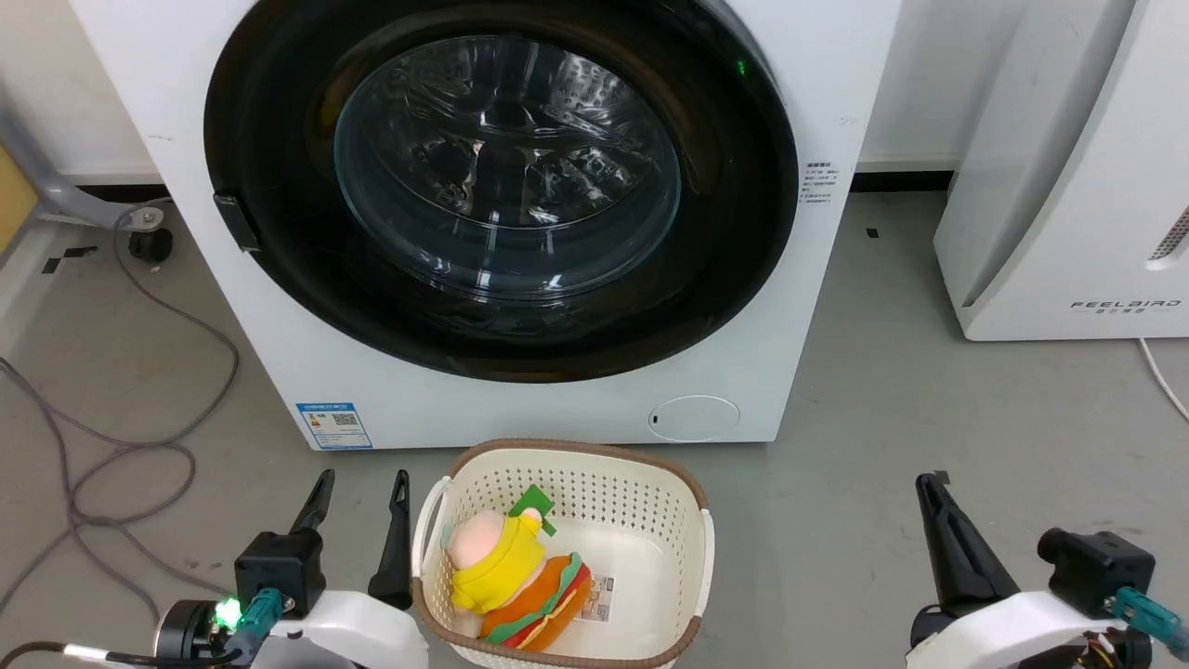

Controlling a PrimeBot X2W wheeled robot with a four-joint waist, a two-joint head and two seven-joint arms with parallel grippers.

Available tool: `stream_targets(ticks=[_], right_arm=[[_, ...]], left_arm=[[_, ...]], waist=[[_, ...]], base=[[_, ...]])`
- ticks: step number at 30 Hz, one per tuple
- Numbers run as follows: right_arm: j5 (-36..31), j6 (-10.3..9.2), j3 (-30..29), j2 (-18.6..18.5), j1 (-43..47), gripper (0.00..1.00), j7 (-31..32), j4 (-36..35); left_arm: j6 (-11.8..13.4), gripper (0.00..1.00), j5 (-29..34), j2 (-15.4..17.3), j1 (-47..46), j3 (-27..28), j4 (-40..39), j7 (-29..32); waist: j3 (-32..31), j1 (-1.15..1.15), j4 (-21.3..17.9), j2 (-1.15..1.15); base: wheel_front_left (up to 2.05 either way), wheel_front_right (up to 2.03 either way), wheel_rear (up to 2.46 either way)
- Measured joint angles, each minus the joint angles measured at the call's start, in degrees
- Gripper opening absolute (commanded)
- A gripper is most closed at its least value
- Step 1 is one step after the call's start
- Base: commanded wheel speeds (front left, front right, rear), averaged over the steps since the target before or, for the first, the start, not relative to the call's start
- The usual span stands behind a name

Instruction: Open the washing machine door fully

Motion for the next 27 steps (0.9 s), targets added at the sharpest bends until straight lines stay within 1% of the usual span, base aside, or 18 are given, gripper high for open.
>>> stream_targets(ticks=[6, 7, 8, 13, 21, 27], right_arm=[[11.2, 0.00, 1.3, 0.0, -0.2, 0.00, -0.7, 0.3], [11.2, 0.00, 1.3, 0.0, -0.2, 0.00, -0.7, 0.3], [15.4, 0.00, 1.5, 0.0, -0.3, 0.00, -1.0, 0.2], [24.0, -0.01, 1.8, 0.0, -2.3, 0.00, -1.7, 0.0], [32.9, -0.01, 1.3, -0.4, -7.3, 0.00, -2.5, 0.7], [39.4, -0.01, 1.5, -2.9, -13.3, 0.00, -2.8, 3.9]], left_arm=[[-0.4, 1.00, -0.6, 0.0, -0.1, 0.0, 0.5, -0.8], [-0.4, 1.00, -0.6, 0.0, -0.1, 0.0, 0.5, -0.8], [-0.4, 1.00, -0.9, 0.0, -0.1, 0.0, 0.7, -1.0], [-0.6, 1.00, -1.6, 0.0, -0.4, 0.1, 0.8, -1.5], [-1.0, 1.00, -2.4, 0.0, -1.5, 0.5, 0.9, -2.5], [-1.5, 1.00, -2.9, 0.0, -2.6, 1.0, 0.8, -3.2]], waist=[[0.4, 0.00, 0.1, 0.00], [0.4, 0.00, 0.1, 0.00], [0.6, 0.00, 0.1, 0.00], [1.2, 0.00, 0.2, 0.00], [2.5, 0.00, 0.0, 0.00], [4.1, 0.00, -0.3, 0.00]], base=[[0.00, 0.00, 0.00], [0.00, 0.00, 0.00], [0.00, 0.00, 0.00], [0.00, 0.00, 0.00], [0.00, 0.00, 0.00], [0.00, 0.00, 0.00]])
